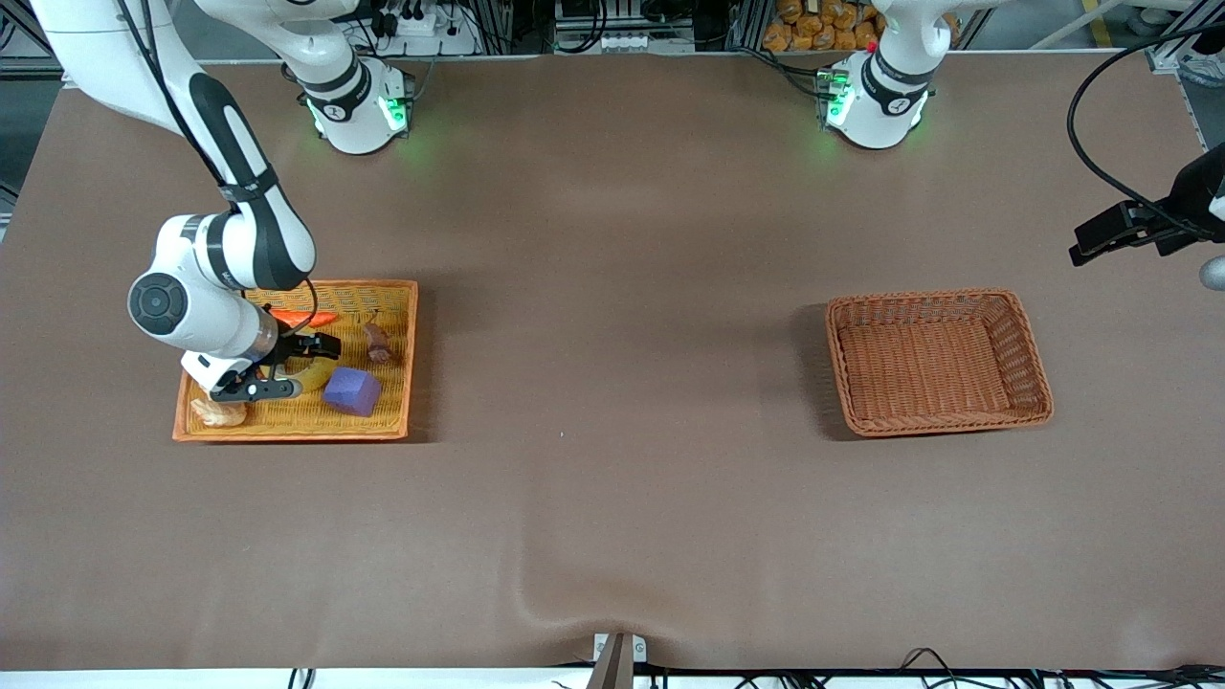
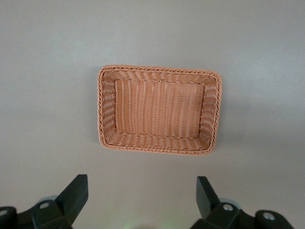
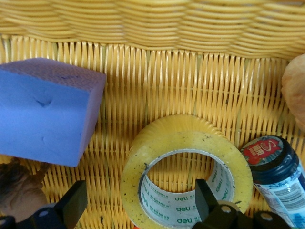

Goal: Transfer tape with both arms
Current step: 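Lower the right gripper and close it on the yellow tape roll, then lift the tape roll with the right gripper and carry it toward the table middle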

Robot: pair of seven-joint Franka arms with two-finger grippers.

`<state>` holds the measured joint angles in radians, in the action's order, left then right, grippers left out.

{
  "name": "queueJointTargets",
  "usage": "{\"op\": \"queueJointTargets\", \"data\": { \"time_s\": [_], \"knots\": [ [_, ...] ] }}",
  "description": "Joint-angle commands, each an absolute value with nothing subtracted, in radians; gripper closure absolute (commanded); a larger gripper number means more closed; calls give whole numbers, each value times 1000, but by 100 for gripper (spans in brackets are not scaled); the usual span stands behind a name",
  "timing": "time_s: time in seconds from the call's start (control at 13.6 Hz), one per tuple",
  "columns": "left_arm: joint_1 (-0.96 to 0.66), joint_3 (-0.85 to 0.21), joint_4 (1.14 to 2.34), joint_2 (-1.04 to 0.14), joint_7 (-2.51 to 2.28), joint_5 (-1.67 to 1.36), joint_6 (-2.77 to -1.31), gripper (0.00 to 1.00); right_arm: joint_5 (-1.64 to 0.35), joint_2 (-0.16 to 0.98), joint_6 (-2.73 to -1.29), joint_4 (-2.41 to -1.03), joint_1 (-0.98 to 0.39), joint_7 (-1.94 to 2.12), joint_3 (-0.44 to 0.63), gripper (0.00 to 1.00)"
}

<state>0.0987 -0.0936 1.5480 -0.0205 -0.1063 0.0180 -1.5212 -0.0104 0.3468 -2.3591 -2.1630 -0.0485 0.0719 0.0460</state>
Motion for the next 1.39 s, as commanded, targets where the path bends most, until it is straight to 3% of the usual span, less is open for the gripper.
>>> {"op": "queueJointTargets", "data": {
  "time_s": [0.0, 0.15, 0.22, 0.29, 0.37, 0.59, 0.81, 0.95, 1.32],
  "knots": [
    [104, -100, 1536, -25, -109, 37, -1513, 0, -11, 370, -2355, -2161, -51, 83, 48, 0],
    [104, -100, 1536, -25, -109, 37, -1513, 0, -11, 373, -2355, -2163, -51, 83, 48, 0],
    [106, -100, 1536, -25, -109, 37, -1513, 0, -11, 373, -2353, -2161, -51, 83, 48, 5],
    [104, -100, 1536, -25, -110, 37, -1513, 0, -11, 374, -2353, -2161, -51, 83, 48, 18],
    [106, -100, 1536, -25, -110, 37, -1513, 0, -11, 382, -2355, -2161, -51, 83, 48, 25],
    [106, -100, 1536, -25, -109, 37, -1513, 0, -11, 397, -2365, -2160, -49, 81, 48, 37],
    [106, -100, 1536, -25, -110, 37, -1513, 0, -11, 396, -2355, -2158, -51, 80, 48, 70],
    [106, -100, 1534, -25, -109, 37, -1513, 0, -12, 388, -2350, -2158, -54, 75, 46, 84],
    [107, -100, 1529, -15, -107, 37, -1513, 0, -11, 354, -2280, -2148, -69, 72, 46, 98]
  ]
}}
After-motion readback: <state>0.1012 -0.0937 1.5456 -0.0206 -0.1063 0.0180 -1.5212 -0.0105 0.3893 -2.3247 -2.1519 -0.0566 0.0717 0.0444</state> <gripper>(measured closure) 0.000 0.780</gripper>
